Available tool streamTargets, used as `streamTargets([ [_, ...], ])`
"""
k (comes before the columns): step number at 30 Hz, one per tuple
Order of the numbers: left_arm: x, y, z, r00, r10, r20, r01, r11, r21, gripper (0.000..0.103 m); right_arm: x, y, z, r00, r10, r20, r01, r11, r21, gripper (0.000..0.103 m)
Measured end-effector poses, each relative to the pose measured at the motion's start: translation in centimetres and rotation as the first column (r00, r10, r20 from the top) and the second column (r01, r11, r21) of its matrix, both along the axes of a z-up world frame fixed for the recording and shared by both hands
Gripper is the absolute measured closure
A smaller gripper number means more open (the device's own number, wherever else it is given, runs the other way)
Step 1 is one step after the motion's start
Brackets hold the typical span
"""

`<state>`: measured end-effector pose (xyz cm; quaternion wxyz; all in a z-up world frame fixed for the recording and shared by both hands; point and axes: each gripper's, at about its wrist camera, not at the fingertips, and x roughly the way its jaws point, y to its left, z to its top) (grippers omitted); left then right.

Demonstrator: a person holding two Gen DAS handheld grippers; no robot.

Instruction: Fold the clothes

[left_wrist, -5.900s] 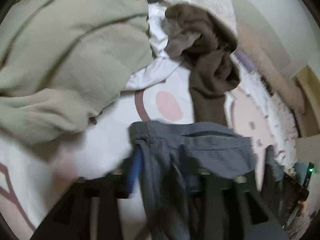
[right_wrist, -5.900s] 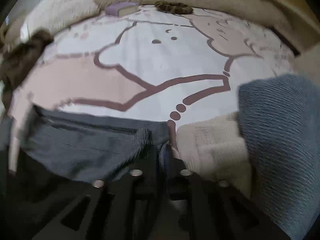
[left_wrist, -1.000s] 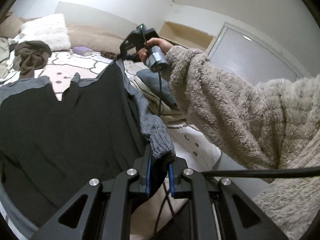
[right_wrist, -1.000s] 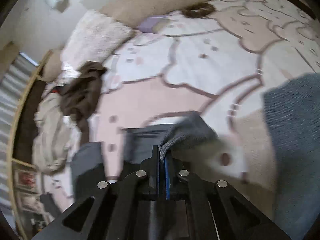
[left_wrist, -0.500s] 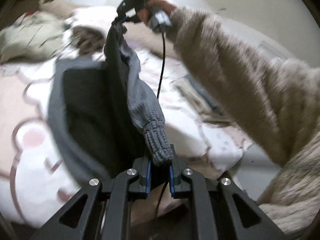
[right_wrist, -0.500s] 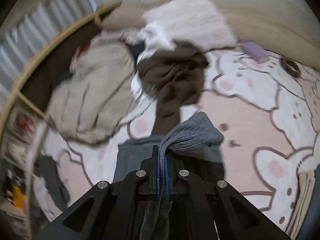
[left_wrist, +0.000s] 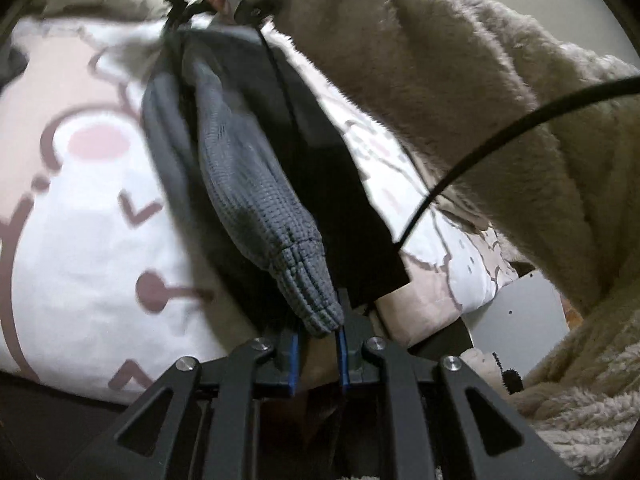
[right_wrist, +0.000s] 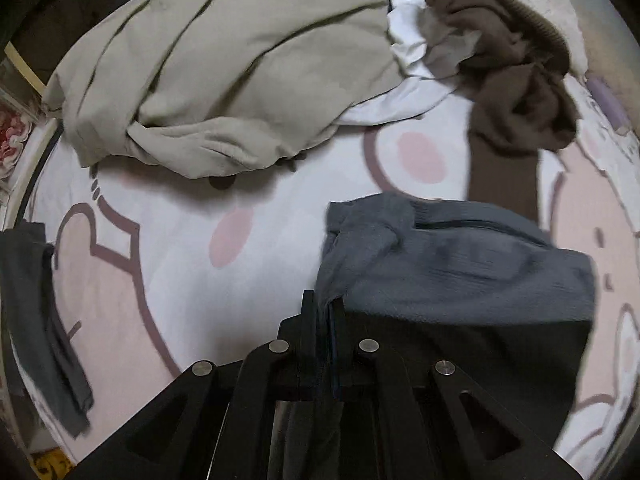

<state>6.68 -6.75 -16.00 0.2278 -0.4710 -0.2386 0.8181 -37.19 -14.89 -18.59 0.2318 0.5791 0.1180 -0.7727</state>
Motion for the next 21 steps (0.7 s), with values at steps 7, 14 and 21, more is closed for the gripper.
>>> streamTargets([
  [7,0.1,-0.7,-0.5,0.998,0.039,0.052,-0.039,0.999,0.012,0.079,0.2,2.8,4.5,0.996,-0.056,-0.072,0.047,0.991,-0.128,0.022],
  [14,2.0,-1.7,0.8,0.998,0.060,0.032,-0.059,0.998,-0.031,0.058,7.7,11.5,12.9,0.971,0.081,-0.223,-0.123,0.975,-0.184,0.041],
  [21,0.6,-7.0,5.1,0.980,0.189,-0.065,-0.196,0.973,-0.118,0.058,19.8,22.1,9.0,0.977,0.122,-0.174,-0.152,0.973,-0.173,0.065],
])
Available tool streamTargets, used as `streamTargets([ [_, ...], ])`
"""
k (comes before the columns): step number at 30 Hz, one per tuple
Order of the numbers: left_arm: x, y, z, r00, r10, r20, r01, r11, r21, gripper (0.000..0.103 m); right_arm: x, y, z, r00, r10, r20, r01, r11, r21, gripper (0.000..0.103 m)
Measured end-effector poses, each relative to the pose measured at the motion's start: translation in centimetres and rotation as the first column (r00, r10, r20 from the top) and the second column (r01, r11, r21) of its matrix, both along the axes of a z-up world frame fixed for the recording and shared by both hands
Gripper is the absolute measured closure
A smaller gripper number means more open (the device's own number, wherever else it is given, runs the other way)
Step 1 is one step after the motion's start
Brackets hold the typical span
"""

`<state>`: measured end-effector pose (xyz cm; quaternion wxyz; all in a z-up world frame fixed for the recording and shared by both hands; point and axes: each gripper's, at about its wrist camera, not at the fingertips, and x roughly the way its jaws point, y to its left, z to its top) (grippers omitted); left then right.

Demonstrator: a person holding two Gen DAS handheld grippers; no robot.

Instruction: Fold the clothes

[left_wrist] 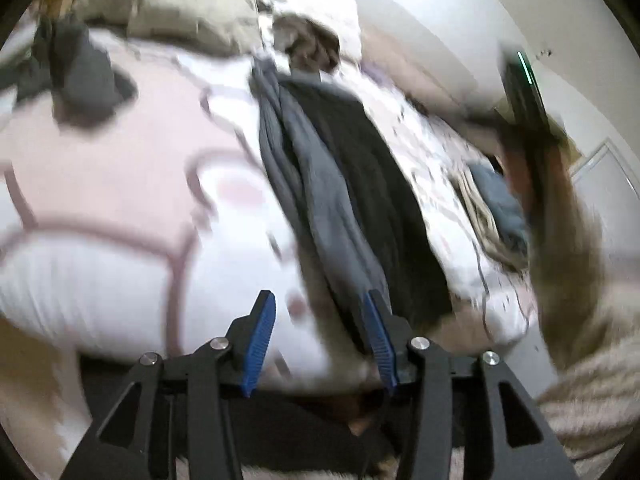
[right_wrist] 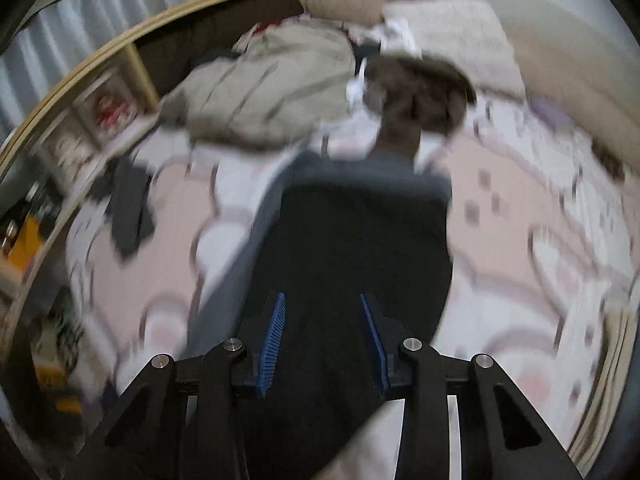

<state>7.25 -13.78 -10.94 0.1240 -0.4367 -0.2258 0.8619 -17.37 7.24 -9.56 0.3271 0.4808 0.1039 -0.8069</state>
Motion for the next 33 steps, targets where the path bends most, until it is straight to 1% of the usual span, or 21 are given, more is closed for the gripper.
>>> streamTargets([
  [2,-2.6,0.1,1.1,0.999,-0.030,-0.040,0.029,1.000,-0.011,0.058,3.6,1.2,-2.5,0.999,0.018,0.046,-0.019,1.000,0.008,0.065],
  [4,-6.0,1.2,1.7,0.994,-0.084,-0.074,0.082,0.996,-0.026,0.058,6.9,2.0,-4.8,0.995,0.011,0.104,-0.010,1.000,-0.010,0.065],
  [5,-7.8,1.9,1.4,0.992,-0.108,-0.072,0.107,0.994,-0.017,0.058,8.3,2.4,-5.6,0.992,0.006,0.129,-0.002,1.000,-0.025,0.065],
  [8,-12.9,3.9,0.2,0.983,-0.176,-0.059,0.177,0.984,0.008,0.058,11.0,3.2,-6.9,0.987,-0.023,0.159,0.038,0.995,-0.093,0.065],
  [9,-14.8,4.4,-0.8,0.982,-0.188,-0.031,0.188,0.982,0.003,0.058,11.8,3.4,-7.4,0.987,-0.029,0.161,0.047,0.993,-0.107,0.065],
  [10,-16.6,4.8,-2.0,0.982,-0.188,0.004,0.188,0.982,-0.024,0.058,12.5,3.3,-8.0,0.988,-0.027,0.151,0.042,0.994,-0.098,0.065],
  [11,-17.8,4.7,-3.1,0.984,-0.173,0.035,0.175,0.982,-0.066,0.058,13.2,3.3,-8.5,0.991,-0.025,0.135,0.036,0.996,-0.080,0.065],
  [13,-19.7,3.5,-5.7,0.989,-0.115,0.096,0.130,0.975,-0.177,0.059,14.0,3.7,-9.1,0.995,-0.039,0.094,0.045,0.997,-0.066,0.065],
  [14,-20.1,2.4,-6.3,0.991,-0.089,0.101,0.108,0.973,-0.204,0.062,14.2,4.1,-9.2,0.995,-0.044,0.092,0.050,0.996,-0.069,0.065],
  [15,-20.4,1.1,-6.7,0.993,-0.066,0.103,0.086,0.974,-0.208,0.073,14.2,4.5,-9.3,0.994,-0.052,0.096,0.060,0.995,-0.077,0.065],
  [17,-20.5,-1.4,-6.2,0.995,-0.016,0.095,0.030,0.987,-0.155,0.073,14.0,5.3,-9.5,0.990,-0.065,0.125,0.078,0.992,-0.102,0.065],
  [19,-20.2,-3.0,-4.6,0.997,0.059,0.053,-0.048,0.980,-0.193,0.070,13.6,5.5,-9.4,0.988,-0.067,0.142,0.083,0.990,-0.110,0.065],
  [21,-19.2,-3.9,-2.9,0.998,0.068,0.014,-0.064,0.981,-0.186,0.070,13.4,5.4,-8.5,0.986,-0.066,0.154,0.083,0.991,-0.108,0.064],
  [22,-18.7,-3.7,-2.1,0.998,0.057,-0.002,-0.057,0.981,-0.184,0.070,13.1,5.4,-7.9,0.986,-0.063,0.155,0.081,0.991,-0.111,0.064],
  [23,-18.2,-3.4,-1.5,0.999,0.041,-0.019,-0.044,0.981,-0.187,0.070,12.6,5.7,-6.7,0.989,-0.059,0.136,0.076,0.990,-0.121,0.064],
  [25,-16.7,-1.3,-0.5,0.998,-0.032,-0.059,0.019,0.977,-0.212,0.070,11.0,6.2,-3.6,0.997,-0.057,0.058,0.065,0.987,-0.146,0.064],
  [26,-16.0,-0.1,-0.3,0.995,-0.069,-0.071,0.052,0.974,-0.219,0.069,9.7,6.3,-1.9,0.998,-0.060,0.011,0.061,0.989,-0.137,0.064],
  [28,-15.1,2.3,-0.6,0.990,-0.124,-0.074,0.106,0.972,-0.209,0.069,5.4,5.8,0.8,0.994,-0.086,-0.071,0.080,0.993,-0.089,0.064],
  [29,-14.5,3.3,-0.9,0.986,-0.151,-0.071,0.135,0.972,-0.192,0.069,3.3,5.4,1.8,0.990,-0.095,-0.105,0.088,0.994,-0.069,0.064],
  [31,-13.4,5.8,-1.9,0.973,-0.223,-0.063,0.212,0.966,-0.149,0.069,-1.5,3.9,2.9,0.985,-0.086,-0.152,0.081,0.996,-0.037,0.064],
  [33,-12.4,8.0,-2.9,0.951,-0.306,-0.049,0.298,0.946,-0.126,0.069,-6.4,1.2,3.0,0.985,-0.062,-0.160,0.063,0.998,0.003,0.065],
])
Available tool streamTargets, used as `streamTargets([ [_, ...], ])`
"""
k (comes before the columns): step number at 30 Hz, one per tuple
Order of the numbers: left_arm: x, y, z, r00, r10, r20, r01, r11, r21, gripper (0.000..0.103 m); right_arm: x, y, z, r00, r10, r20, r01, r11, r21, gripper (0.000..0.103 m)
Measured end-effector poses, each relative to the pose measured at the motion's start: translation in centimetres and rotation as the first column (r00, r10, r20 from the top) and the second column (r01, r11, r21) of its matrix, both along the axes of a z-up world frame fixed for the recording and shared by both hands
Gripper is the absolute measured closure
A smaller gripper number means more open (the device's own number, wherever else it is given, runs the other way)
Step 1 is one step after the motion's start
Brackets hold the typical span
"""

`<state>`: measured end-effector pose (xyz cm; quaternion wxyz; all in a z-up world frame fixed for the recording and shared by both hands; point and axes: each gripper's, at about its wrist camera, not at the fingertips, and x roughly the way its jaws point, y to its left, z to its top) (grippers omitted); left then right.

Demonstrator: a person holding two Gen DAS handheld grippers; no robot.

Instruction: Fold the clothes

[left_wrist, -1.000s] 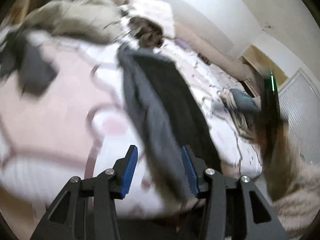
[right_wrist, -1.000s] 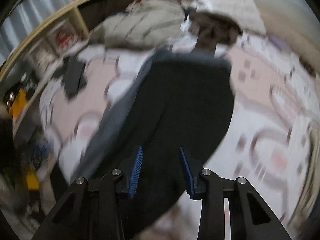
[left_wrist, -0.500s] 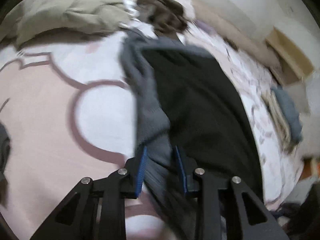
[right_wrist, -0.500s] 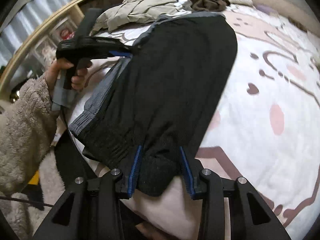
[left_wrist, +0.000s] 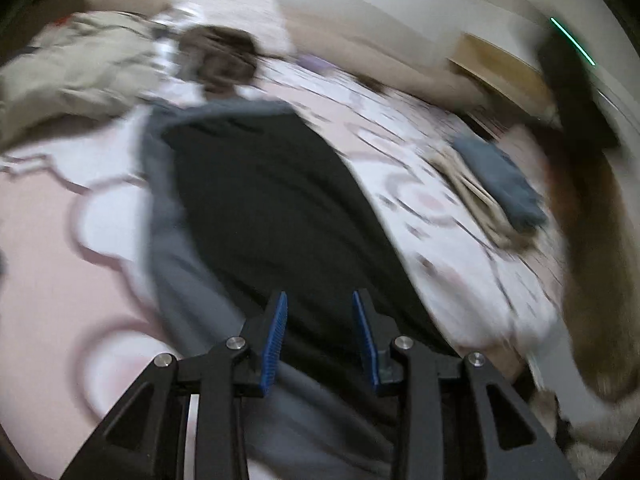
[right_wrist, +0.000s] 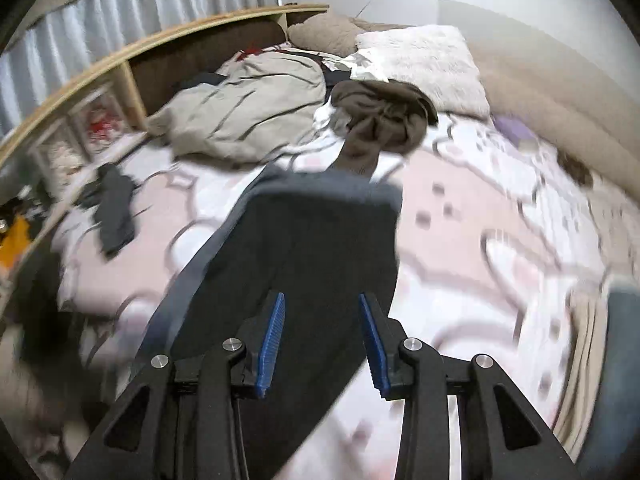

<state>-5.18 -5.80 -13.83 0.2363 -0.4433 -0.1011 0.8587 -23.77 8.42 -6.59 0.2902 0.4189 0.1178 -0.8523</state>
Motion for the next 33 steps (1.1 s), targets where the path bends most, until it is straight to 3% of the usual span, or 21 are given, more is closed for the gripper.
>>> streamTargets([
  [3,1.2,3.0,-2.0,0.993,-0.114,0.031,0.116,0.991,-0.067,0.069,-4.9,-4.2,-1.0,0.999,0.032,-0.014,-0.030,0.996,0.080,0.065],
  [6,2.2,3.8,-3.6,0.985,-0.170,0.002,0.168,0.974,-0.149,0.069,-8.3,-9.0,-3.4,0.997,0.077,-0.017,-0.074,0.986,0.147,0.065],
  [9,1.9,2.9,-3.7,0.986,-0.163,0.020,0.164,0.983,-0.081,0.069,-11.4,-13.0,-6.3,0.993,0.119,0.019,-0.120,0.973,0.197,0.069],
  [12,1.9,2.3,-3.8,0.987,-0.158,0.028,0.159,0.987,-0.033,0.069,-13.8,-17.0,-11.4,0.979,0.173,0.106,-0.200,0.914,0.353,0.070],
  [14,2.2,2.3,-3.8,0.987,-0.157,0.022,0.157,0.987,-0.024,0.069,-15.0,-18.6,-14.3,0.980,0.168,0.106,-0.198,0.873,0.446,0.071],
  [15,2.2,2.3,-3.7,0.988,-0.154,0.021,0.155,0.988,-0.020,0.069,-15.7,-19.1,-14.9,0.985,0.150,0.089,-0.174,0.871,0.460,0.071],
  [18,2.2,2.1,-3.8,0.988,-0.152,0.024,0.153,0.988,-0.001,0.069,-18.6,-19.6,-13.0,0.999,0.038,0.002,-0.035,0.921,0.388,0.071],
  [21,2.1,1.8,-3.8,0.988,-0.150,0.033,0.149,0.988,0.030,0.069,-21.1,-17.7,-10.2,0.995,-0.052,0.091,0.032,0.977,0.212,0.071],
  [23,2.1,1.6,-3.8,0.989,-0.145,0.039,0.143,0.988,0.054,0.069,-21.0,-16.5,-8.9,0.989,-0.031,0.143,0.006,0.985,0.171,0.071],
  [26,2.0,1.1,-3.9,0.990,-0.134,0.049,0.130,0.988,0.088,0.069,-18.9,-16.1,-9.0,0.988,0.055,0.145,-0.092,0.960,0.263,0.071],
  [29,2.2,1.4,-3.7,0.991,-0.127,0.041,0.124,0.990,0.071,0.069,-17.1,-16.9,-10.7,0.979,0.114,0.172,-0.169,0.922,0.350,0.071],
  [31,2.4,1.4,-3.5,0.993,-0.114,0.040,0.111,0.992,0.062,0.069,-17.1,-17.8,-12.7,0.986,0.081,0.147,-0.137,0.895,0.424,0.071],
  [33,2.7,1.0,-3.1,0.995,-0.092,0.041,0.090,0.994,0.059,0.069,-17.8,-18.0,-13.4,0.992,0.026,0.124,-0.078,0.897,0.434,0.071],
])
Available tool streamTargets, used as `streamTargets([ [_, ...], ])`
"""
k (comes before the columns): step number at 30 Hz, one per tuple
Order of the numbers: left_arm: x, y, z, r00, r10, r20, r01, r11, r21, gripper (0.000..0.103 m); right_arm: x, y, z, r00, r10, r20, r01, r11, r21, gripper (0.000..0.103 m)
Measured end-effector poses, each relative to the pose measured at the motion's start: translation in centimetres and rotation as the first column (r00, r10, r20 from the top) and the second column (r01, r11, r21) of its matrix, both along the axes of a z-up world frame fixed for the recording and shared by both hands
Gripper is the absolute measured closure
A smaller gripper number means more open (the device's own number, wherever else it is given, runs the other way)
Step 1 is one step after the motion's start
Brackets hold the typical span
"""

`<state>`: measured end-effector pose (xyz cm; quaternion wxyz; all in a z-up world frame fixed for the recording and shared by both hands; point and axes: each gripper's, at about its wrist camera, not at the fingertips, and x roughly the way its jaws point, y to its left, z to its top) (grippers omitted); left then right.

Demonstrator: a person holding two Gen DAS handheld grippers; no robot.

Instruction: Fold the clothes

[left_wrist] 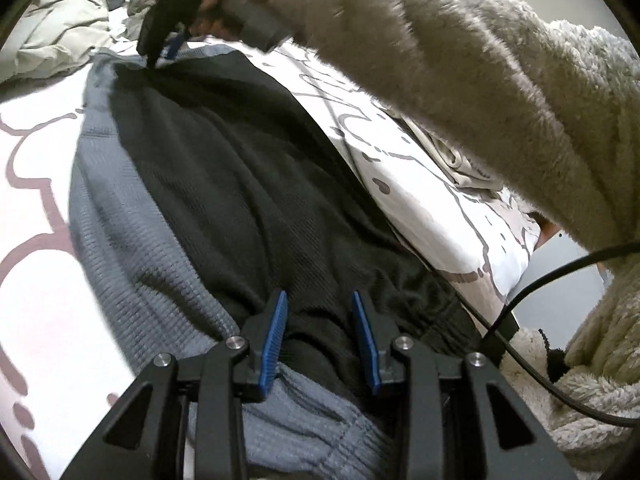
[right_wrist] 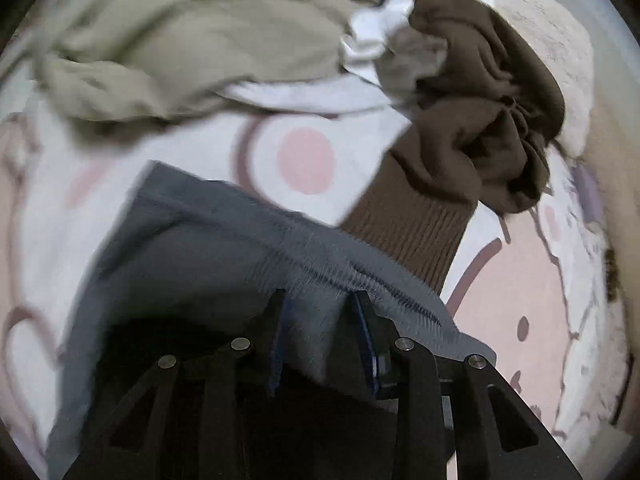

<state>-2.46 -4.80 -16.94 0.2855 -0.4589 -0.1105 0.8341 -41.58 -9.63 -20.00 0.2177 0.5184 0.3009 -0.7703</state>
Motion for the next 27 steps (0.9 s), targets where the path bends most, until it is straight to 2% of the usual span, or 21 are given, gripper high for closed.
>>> streamTargets([
  [3,0.6,-1.1,0.3,0.999,0.034,0.018,-0.034,0.999,0.018,0.069,0.4,1.4,3.0,0.998,-0.055,0.033,0.059,0.989,-0.136,0.071],
  [6,1.3,-2.0,0.3,0.998,0.062,0.031,-0.063,0.997,0.033,0.069,2.8,3.6,6.4,0.999,-0.025,0.036,0.032,0.978,-0.204,0.071],
  [8,1.6,-2.4,0.6,0.996,0.085,0.029,-0.086,0.996,0.030,0.069,5.9,6.0,8.5,1.000,0.006,0.010,-0.004,0.976,-0.218,0.071],
  [11,2.0,-2.8,1.4,0.991,0.133,0.008,-0.133,0.991,0.015,0.067,12.1,10.4,9.7,0.999,0.045,0.012,-0.040,0.969,-0.246,0.071],
  [13,2.3,-3.5,2.0,0.986,0.168,-0.009,-0.168,0.986,0.006,0.059,16.3,12.7,9.7,0.996,0.078,0.030,-0.067,0.958,-0.279,0.071],
  [15,2.5,-4.1,2.5,0.981,0.193,-0.030,-0.193,0.981,-0.015,0.059,20.6,14.5,9.3,0.992,0.115,0.050,-0.093,0.944,-0.316,0.071],
  [18,3.1,-4.2,2.9,0.975,0.207,-0.084,-0.216,0.970,-0.114,0.059,27.8,16.0,7.3,0.980,0.173,0.095,-0.128,0.924,-0.360,0.071],
  [20,3.9,-3.9,3.2,0.970,0.197,-0.142,-0.223,0.953,-0.204,0.059,31.3,16.0,5.1,0.971,0.208,0.120,-0.158,0.931,-0.329,0.071],
  [22,5.2,-3.2,3.9,0.964,0.132,-0.229,-0.201,0.928,-0.314,0.059,34.2,15.8,2.7,0.965,0.228,0.132,-0.184,0.941,-0.284,0.071],
  [24,6.9,-2.3,4.5,0.948,0.028,-0.316,-0.170,0.885,-0.433,0.058,35.3,15.8,1.4,0.974,0.199,0.107,-0.165,0.950,-0.264,0.071],
  [27,9.7,-0.9,4.4,0.909,-0.159,-0.386,-0.114,0.795,-0.595,0.049,34.5,16.6,3.3,0.985,0.102,0.141,-0.043,0.928,-0.370,0.071],
])
